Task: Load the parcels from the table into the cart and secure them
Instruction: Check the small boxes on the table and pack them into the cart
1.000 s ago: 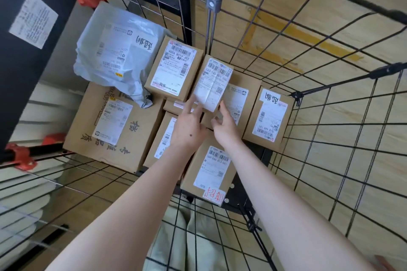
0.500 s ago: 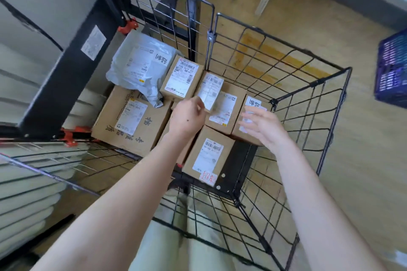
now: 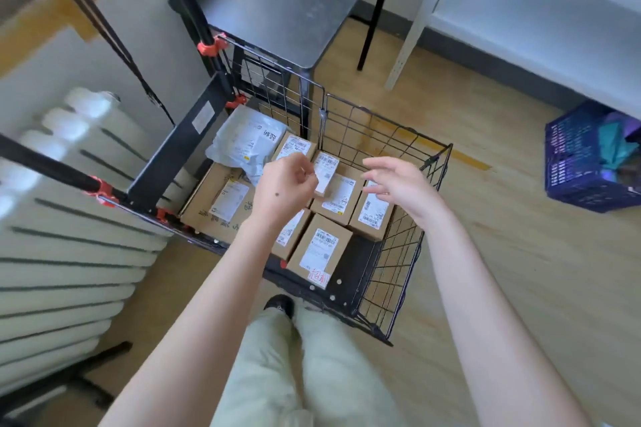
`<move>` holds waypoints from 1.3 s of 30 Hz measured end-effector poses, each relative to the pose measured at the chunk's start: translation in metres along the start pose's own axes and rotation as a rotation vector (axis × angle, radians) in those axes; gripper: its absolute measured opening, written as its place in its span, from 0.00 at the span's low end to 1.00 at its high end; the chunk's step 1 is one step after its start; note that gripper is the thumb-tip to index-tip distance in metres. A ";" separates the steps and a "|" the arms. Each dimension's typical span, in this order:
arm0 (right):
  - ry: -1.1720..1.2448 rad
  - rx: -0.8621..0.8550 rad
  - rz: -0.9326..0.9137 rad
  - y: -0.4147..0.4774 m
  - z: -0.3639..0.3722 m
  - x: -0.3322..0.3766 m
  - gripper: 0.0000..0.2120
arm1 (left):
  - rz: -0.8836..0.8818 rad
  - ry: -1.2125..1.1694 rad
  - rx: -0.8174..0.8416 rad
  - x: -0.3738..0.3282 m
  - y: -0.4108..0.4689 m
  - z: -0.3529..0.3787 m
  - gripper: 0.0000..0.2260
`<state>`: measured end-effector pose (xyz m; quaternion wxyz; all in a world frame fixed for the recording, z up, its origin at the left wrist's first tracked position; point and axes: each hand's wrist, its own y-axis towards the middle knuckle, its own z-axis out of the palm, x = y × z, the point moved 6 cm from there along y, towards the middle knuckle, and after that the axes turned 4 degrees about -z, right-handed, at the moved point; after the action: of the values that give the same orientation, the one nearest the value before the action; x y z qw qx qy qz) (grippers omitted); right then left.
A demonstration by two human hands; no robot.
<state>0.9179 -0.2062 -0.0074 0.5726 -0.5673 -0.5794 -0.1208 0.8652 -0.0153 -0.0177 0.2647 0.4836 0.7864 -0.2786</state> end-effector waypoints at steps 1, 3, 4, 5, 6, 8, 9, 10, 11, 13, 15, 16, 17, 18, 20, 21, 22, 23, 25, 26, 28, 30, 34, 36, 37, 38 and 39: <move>-0.027 0.021 -0.035 -0.009 0.005 0.013 0.15 | -0.007 -0.010 -0.034 -0.005 -0.011 -0.016 0.04; -0.066 0.060 -0.093 -0.026 0.016 0.037 0.14 | -0.028 -0.030 -0.104 -0.013 -0.033 -0.046 0.03; -0.075 0.076 -0.121 -0.034 0.023 0.048 0.14 | -0.040 -0.040 -0.140 -0.016 -0.044 -0.061 0.03; -0.083 0.089 -0.154 -0.042 0.029 0.059 0.14 | -0.045 -0.052 -0.178 -0.018 -0.054 -0.075 0.03; -0.095 0.103 -0.191 -0.049 0.036 0.069 0.13 | -0.048 -0.064 -0.218 -0.020 -0.064 -0.088 0.03; -0.130 0.145 -0.261 -0.064 0.051 0.086 0.13 | -0.056 -0.080 -0.287 -0.022 -0.085 -0.112 0.02; -0.150 0.171 -0.293 -0.071 0.059 0.093 0.12 | -0.062 -0.091 -0.318 -0.022 -0.096 -0.123 0.02; -0.169 0.197 -0.323 -0.078 0.068 0.100 0.12 | -0.066 -0.103 -0.352 -0.020 -0.106 -0.133 0.03; -0.189 0.219 -0.351 -0.085 0.077 0.105 0.13 | -0.069 -0.114 -0.383 -0.017 -0.116 -0.142 0.03; -0.224 0.251 -0.409 -0.100 0.095 0.118 0.13 | -0.083 -0.129 -0.439 -0.009 -0.136 -0.160 0.04; -0.253 0.290 -0.466 -0.119 0.118 0.132 0.13 | -0.091 -0.129 -0.483 0.001 -0.160 -0.179 0.03; -0.263 0.306 -0.487 -0.128 0.127 0.137 0.13 | -0.091 -0.133 -0.500 0.005 -0.170 -0.186 0.03; -0.276 0.319 -0.511 -0.136 0.137 0.141 0.13 | -0.100 -0.139 -0.518 0.009 -0.180 -0.192 0.03; -0.293 0.337 -0.545 -0.147 0.151 0.146 0.12 | -0.116 -0.147 -0.543 0.016 -0.195 -0.201 0.03; -0.315 0.371 -0.604 -0.170 0.178 0.153 0.11 | -0.151 -0.170 -0.585 0.030 -0.226 -0.218 0.04; -0.325 0.392 -0.632 -0.182 0.192 0.157 0.11 | -0.163 -0.178 -0.609 0.038 -0.243 -0.227 0.05; -0.343 0.413 -0.657 -0.194 0.208 0.159 0.11 | -0.176 -0.183 -0.632 0.046 -0.261 -0.235 0.05; -0.359 0.440 -0.684 -0.209 0.224 0.161 0.11 | -0.190 -0.187 -0.656 0.054 -0.281 -0.243 0.05; -0.370 0.516 -0.745 -0.240 0.257 0.161 0.11 | -0.224 -0.199 -0.723 0.073 -0.324 -0.258 0.05; -0.372 0.558 -0.776 -0.257 0.275 0.160 0.11 | -0.243 -0.206 -0.763 0.083 -0.348 -0.265 0.05; -0.381 0.634 -0.829 -0.289 0.305 0.156 0.11 | -0.274 -0.210 -0.829 0.100 -0.389 -0.275 0.05; -0.387 0.708 -0.877 -0.324 0.336 0.149 0.11 | -0.301 -0.200 -0.882 0.114 -0.430 -0.283 0.04; -0.416 0.854 -0.949 -0.393 0.392 0.133 0.11 | -0.376 -0.200 -1.000 0.137 -0.511 -0.294 0.03; -0.421 0.930 -0.981 -0.424 0.419 0.125 0.11 | -0.424 -0.180 -1.058 0.148 -0.552 -0.298 0.04; -0.417 0.966 -0.993 -0.439 0.433 0.121 0.10 | -0.446 -0.167 -1.086 0.153 -0.573 -0.300 0.04; -0.415 1.001 -1.000 -0.453 0.446 0.117 0.10 | -0.468 -0.164 -1.117 0.157 -0.593 -0.302 0.04; -0.419 1.038 -1.007 -0.468 0.459 0.114 0.10 | -0.491 -0.170 -1.155 0.162 -0.612 -0.303 0.05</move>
<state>0.3378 0.0621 0.1773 0.5197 0.0978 -0.8482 0.0313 0.2012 0.0632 0.1962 0.4727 0.0444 0.8743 0.1006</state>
